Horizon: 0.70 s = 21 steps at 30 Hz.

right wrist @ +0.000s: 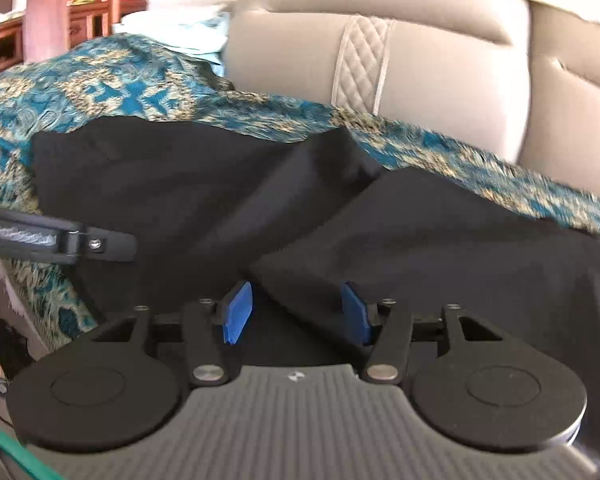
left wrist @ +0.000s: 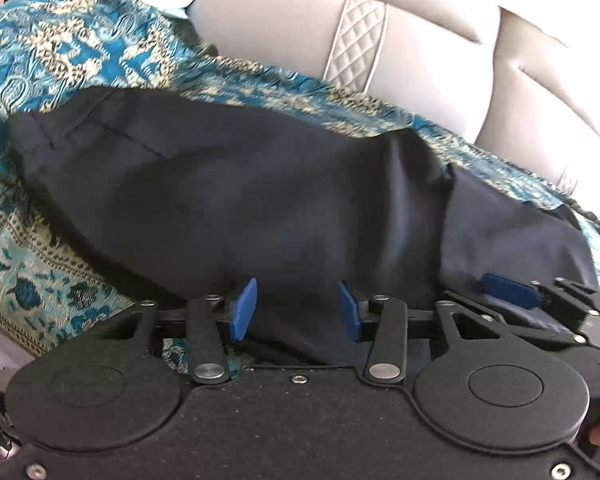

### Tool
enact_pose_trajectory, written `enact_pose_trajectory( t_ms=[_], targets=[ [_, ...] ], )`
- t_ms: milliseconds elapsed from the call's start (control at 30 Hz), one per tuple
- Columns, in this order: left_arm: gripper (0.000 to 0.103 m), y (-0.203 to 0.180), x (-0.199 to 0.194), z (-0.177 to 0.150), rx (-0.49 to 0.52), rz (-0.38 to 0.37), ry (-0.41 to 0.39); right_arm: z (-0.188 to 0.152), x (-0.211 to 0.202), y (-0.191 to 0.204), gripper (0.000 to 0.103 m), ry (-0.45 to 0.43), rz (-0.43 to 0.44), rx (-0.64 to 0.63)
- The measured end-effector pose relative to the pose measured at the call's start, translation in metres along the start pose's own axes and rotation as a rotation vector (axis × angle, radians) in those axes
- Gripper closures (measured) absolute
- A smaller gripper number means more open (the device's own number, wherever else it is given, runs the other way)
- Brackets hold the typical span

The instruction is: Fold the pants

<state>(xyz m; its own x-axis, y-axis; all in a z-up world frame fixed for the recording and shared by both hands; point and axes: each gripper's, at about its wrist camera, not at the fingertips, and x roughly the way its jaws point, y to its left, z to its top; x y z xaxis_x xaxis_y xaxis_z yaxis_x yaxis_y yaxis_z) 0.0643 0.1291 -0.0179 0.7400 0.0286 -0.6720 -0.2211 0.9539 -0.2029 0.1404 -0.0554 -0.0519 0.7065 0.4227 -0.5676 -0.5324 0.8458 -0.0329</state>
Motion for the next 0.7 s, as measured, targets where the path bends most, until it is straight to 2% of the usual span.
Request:
enact_pose_trajectory(
  t_ms=[33,100,167,200,267,367,467,533,600,633,700],
  targets=[
    [0.063,0.000,0.001,-0.001,0.005,0.004,-0.002,-0.002,-0.001,0.002,0.046,-0.010,-0.030,-0.027],
    [0.062,-0.004,0.001,-0.003,0.038,0.017,-0.005,-0.008,-0.002,0.001,0.092,-0.030,-0.147,-0.066],
    [0.063,-0.008,0.003,-0.004,0.068,0.034,-0.005,-0.011,-0.003,-0.015,0.092,-0.037,-0.317,-0.043],
    [0.063,-0.010,0.003,-0.005,0.081,0.042,-0.005,-0.011,-0.006,-0.030,0.092,-0.039,-0.365,0.001],
    [0.062,-0.013,0.004,-0.006,0.102,0.053,-0.004,-0.014,-0.018,-0.075,0.092,-0.038,-0.498,0.107],
    [0.062,-0.014,0.006,-0.008,0.118,0.057,-0.007,-0.030,-0.054,-0.162,0.092,-0.022,-0.723,0.279],
    [0.062,-0.016,0.006,-0.010,0.130,0.062,-0.011,-0.059,-0.104,-0.245,0.092,0.015,-0.950,0.493],
    [0.061,-0.017,0.006,-0.010,0.133,0.066,-0.012,-0.083,-0.136,-0.288,0.091,0.071,-1.067,0.637],
    [0.060,-0.018,0.007,-0.010,0.132,0.069,-0.011,-0.108,-0.162,-0.317,0.083,0.130,-1.143,0.764],
    [0.059,-0.019,0.007,-0.010,0.131,0.071,-0.009,-0.121,-0.172,-0.327,0.058,0.149,-1.144,0.827],
    [0.058,-0.021,0.008,-0.010,0.134,0.074,-0.004,-0.136,-0.184,-0.336,0.049,0.155,-1.143,0.916]
  ],
)
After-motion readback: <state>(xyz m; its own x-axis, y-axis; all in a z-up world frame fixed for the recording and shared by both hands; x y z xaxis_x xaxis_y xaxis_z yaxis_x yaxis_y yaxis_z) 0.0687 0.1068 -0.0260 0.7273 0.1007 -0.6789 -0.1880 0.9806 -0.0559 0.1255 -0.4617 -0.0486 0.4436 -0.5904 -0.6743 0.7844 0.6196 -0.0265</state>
